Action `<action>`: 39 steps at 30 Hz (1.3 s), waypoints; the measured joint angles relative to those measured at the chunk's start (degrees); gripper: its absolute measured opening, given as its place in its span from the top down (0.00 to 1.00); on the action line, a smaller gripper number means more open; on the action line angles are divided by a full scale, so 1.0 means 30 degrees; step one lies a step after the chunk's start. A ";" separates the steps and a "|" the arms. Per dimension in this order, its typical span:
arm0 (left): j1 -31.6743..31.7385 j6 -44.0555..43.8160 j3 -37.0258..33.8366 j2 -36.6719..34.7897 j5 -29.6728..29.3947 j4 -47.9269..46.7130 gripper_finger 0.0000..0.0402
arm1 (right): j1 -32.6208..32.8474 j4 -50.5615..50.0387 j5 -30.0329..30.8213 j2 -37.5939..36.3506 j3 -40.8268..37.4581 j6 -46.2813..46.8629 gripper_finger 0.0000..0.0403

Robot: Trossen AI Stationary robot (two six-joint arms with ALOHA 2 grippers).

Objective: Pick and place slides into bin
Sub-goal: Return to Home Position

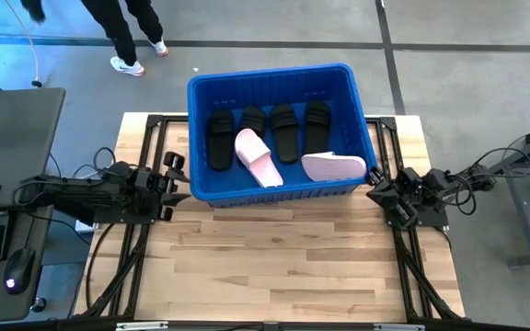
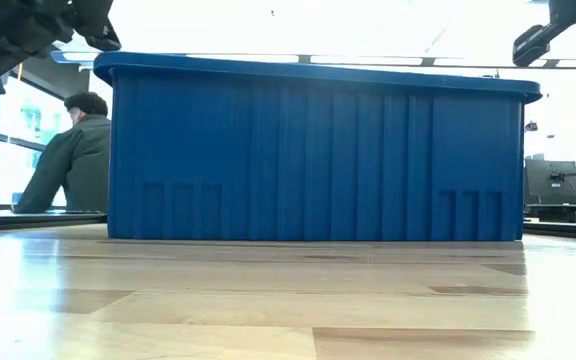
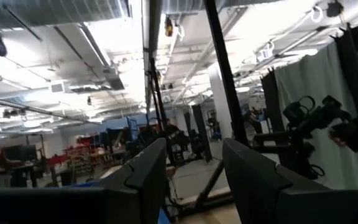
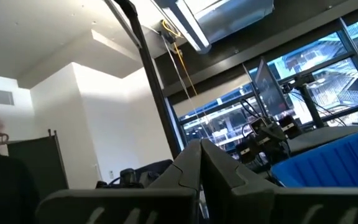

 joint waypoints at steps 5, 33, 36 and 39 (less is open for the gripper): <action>0.0000 0.0133 0.0000 0.0029 0.0595 -0.1090 0.63 | -0.0007 -0.0614 0.0000 0.0000 -0.0007 0.0000 1.00; -0.0022 0.5639 0.0033 -0.0070 0.1947 -0.6477 0.63 | -0.0007 -0.5222 -0.0200 0.0007 -0.0015 -0.6675 1.00; -0.0022 0.7259 0.0007 -0.0117 0.1942 -0.6594 0.63 | -0.0007 -0.5355 -0.0284 0.0007 -0.0015 -0.6868 1.00; -0.0022 0.8098 -0.0007 -0.0112 0.1921 -0.6630 0.63 | 0.0000 -0.5564 -0.0277 0.0011 -0.0015 -0.7677 1.00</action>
